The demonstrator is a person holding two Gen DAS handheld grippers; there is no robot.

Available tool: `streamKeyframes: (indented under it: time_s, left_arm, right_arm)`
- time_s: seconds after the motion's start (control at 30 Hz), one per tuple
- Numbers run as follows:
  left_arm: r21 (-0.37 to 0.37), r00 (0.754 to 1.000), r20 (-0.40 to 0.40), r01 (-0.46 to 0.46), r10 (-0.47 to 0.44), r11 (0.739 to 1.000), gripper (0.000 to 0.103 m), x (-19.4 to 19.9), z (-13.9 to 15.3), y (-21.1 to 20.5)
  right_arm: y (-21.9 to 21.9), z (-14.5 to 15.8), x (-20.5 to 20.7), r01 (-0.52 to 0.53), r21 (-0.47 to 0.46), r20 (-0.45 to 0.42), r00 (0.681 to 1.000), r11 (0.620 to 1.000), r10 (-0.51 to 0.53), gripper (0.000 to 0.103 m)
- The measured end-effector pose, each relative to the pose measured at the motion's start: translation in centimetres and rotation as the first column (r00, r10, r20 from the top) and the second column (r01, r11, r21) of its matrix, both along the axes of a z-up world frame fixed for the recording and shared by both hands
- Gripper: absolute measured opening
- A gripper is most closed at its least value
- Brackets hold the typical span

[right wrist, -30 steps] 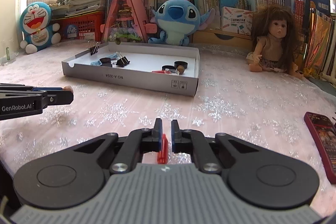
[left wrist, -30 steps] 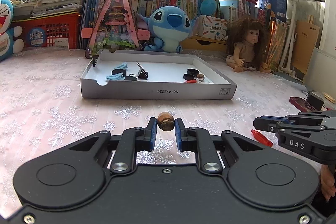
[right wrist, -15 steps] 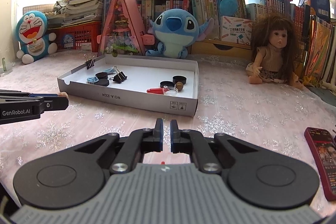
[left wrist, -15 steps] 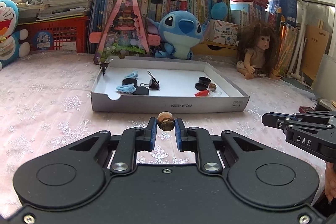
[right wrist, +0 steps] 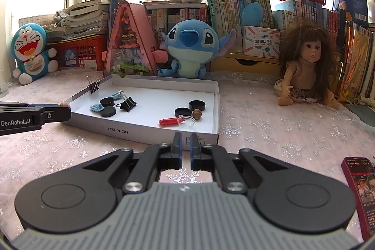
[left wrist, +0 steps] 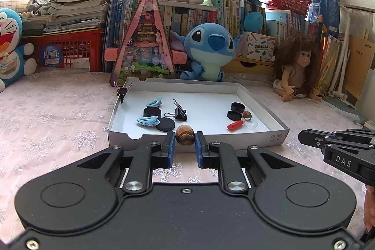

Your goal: Organize rigid objects

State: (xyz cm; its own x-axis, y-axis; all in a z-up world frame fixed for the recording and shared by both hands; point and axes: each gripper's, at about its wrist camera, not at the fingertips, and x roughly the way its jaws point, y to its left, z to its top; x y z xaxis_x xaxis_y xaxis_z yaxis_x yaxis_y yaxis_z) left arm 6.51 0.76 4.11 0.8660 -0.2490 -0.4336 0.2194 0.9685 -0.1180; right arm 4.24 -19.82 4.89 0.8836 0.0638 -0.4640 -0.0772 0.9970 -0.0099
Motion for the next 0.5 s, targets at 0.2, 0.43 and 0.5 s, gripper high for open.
streamKeyframes:
  time_s: [0.2, 0.43, 0.5]
  left_arm:
    - [-0.005, 1.000, 0.002, 0.001, -0.001, 1.000, 0.017, 0.0, -0.2, 0.3]
    - [0.001, 1.000, -0.024, 0.011, -0.011, 1.000, 0.017, -0.6, -1.3, 0.6]
    - [0.003, 1.000, -0.027, 0.013, -0.013, 1.000, 0.017, -0.7, -1.5, 0.6]
  right_arm:
    - [-1.3, 0.3, -0.5, -0.015, 0.035, -0.002, 1.000, 0.999, 0.015, 0.017]
    - [-1.8, -1.8, -3.4, -0.069, 0.009, -0.103, 0.992, 0.998, 0.069, 0.037]
    - [-1.9, -2.4, -4.5, -0.097, 0.011, -0.132, 0.987, 0.995, 0.097, 0.037]
